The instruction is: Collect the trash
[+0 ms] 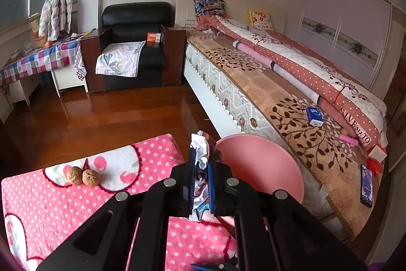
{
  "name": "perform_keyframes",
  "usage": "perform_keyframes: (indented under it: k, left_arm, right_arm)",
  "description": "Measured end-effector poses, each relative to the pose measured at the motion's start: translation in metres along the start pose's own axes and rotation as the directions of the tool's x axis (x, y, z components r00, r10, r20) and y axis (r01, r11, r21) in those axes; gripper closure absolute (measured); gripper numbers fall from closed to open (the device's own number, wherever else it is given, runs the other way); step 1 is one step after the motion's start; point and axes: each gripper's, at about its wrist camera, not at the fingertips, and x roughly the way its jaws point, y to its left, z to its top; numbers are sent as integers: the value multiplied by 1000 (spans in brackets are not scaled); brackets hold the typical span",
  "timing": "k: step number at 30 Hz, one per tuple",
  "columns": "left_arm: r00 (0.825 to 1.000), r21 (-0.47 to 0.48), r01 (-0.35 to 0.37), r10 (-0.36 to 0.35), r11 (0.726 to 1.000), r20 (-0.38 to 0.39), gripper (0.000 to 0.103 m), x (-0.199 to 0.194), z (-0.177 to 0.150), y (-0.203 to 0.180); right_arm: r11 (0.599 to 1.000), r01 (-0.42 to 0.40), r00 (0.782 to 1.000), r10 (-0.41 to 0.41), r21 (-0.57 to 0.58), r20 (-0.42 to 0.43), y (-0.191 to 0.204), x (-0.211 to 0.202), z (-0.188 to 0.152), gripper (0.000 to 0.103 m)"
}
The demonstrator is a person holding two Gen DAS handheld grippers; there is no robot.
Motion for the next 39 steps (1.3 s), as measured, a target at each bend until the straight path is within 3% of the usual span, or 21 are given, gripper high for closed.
perform_keyframes:
  k: [6, 12, 17, 23, 27, 32, 34, 36, 39]
  left_arm:
    - [998, 34, -57, 57, 998, 14, 96, 4, 3, -10]
    - [996, 94, -92, 90, 991, 26, 96, 13, 0, -26]
    - [997, 104, -78, 77, 992, 14, 96, 23, -3, -39]
    - [998, 116, -67, 68, 991, -1, 96, 38, -5, -54]
    - [998, 115, -59, 61, 992, -17, 96, 48, -9, -61]
    - [998, 117, -46, 49, 992, -29, 96, 59, -12, -71]
    - [999, 115, -34, 38, 993, -32, 91, 63, -14, -74]
    - [998, 111, -36, 41, 993, -38, 64, 67, -14, -77]
    - [999, 121, -38, 41, 992, -28, 58, 68, -13, -81]
  right_arm:
    - [997, -26, 996, 20, 70, 82, -3, -27, -19, 53]
    - [982, -46, 979, 8, 183, 203, -24, -77, -35, 53]
    - [955, 9, 952, -99, 297, 290, -57, -120, -43, 53]
    - [891, 106, 893, -280, 442, 351, -96, -157, -47, 53]
    - [834, 124, 860, -360, 538, 361, -121, -166, -45, 53]
    - [786, 153, 841, -422, 599, 339, -142, -160, -32, 53]
    - [765, 171, 831, -451, 621, 327, -152, -156, -24, 51]
    - [747, 191, 829, -471, 637, 303, -157, -154, -23, 49]
    - [730, 205, 827, -485, 653, 283, -162, -153, -21, 48]
